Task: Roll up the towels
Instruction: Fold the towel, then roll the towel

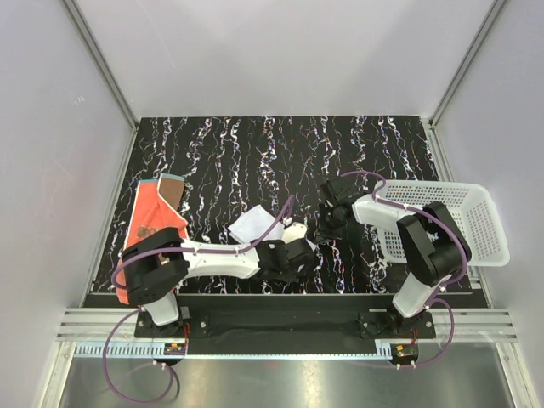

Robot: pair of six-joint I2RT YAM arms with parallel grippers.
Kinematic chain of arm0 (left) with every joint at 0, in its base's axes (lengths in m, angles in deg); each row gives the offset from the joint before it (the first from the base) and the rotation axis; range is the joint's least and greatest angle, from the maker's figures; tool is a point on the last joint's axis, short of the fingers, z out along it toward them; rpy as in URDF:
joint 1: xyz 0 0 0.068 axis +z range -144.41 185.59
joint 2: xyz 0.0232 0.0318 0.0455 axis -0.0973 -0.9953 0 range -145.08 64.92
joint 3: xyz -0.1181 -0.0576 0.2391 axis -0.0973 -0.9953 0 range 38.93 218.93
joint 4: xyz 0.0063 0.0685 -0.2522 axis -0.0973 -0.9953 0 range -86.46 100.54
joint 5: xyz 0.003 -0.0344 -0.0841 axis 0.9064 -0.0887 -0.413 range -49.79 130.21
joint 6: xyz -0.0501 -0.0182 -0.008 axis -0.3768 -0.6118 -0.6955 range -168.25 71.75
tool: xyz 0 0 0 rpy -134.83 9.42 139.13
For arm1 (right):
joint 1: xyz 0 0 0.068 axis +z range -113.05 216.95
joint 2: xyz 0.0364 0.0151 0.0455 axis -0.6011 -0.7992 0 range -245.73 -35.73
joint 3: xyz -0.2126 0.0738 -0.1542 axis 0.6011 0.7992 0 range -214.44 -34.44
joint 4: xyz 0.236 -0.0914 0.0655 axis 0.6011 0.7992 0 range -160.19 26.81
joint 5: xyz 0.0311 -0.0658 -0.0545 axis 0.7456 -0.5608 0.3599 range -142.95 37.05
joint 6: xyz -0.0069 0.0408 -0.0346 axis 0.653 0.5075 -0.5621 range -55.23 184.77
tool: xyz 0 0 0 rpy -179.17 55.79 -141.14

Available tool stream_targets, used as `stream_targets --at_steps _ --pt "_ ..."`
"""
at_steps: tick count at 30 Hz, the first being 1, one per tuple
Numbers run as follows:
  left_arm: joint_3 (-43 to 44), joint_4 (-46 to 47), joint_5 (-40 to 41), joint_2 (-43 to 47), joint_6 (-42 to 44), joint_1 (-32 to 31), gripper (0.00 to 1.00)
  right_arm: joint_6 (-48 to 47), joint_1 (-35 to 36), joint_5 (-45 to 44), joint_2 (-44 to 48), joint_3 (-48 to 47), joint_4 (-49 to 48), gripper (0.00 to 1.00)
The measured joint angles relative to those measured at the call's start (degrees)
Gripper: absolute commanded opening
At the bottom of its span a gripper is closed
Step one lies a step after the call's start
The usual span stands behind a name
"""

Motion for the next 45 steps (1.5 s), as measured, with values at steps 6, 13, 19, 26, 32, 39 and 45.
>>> stream_targets --at_steps 6,13,19,26,32,39,45 --pt "-3.7 5.4 -1.0 2.0 -1.7 0.2 0.13 0.0 0.0 -0.1 -0.2 -0.3 0.3 0.12" --pt "-2.9 2.2 -2.1 4.7 -0.7 -0.1 0.87 -2.4 -0.5 -6.3 -0.2 -5.6 6.8 0.93" --pt "4.2 -8.6 1.6 8.4 2.7 -0.1 0.88 -3.0 -0.8 -11.4 4.7 -7.7 12.3 0.93" --pt "7.2 -16.0 6.1 16.8 7.4 0.2 0.89 5.3 0.4 -2.2 22.7 8.3 3.2 0.83" --pt "8.3 -21.5 8.9 22.5 12.5 0.8 0.88 13.9 4.9 4.9 23.8 19.1 -7.7 0.78" --pt "7.0 -24.2 10.5 30.3 14.9 3.1 0.88 19.0 5.7 7.9 16.9 20.2 -20.3 0.71" --pt "0.6 -23.4 10.0 34.6 14.3 3.3 0.79 22.0 6.5 10.5 9.8 20.5 -30.1 0.49"
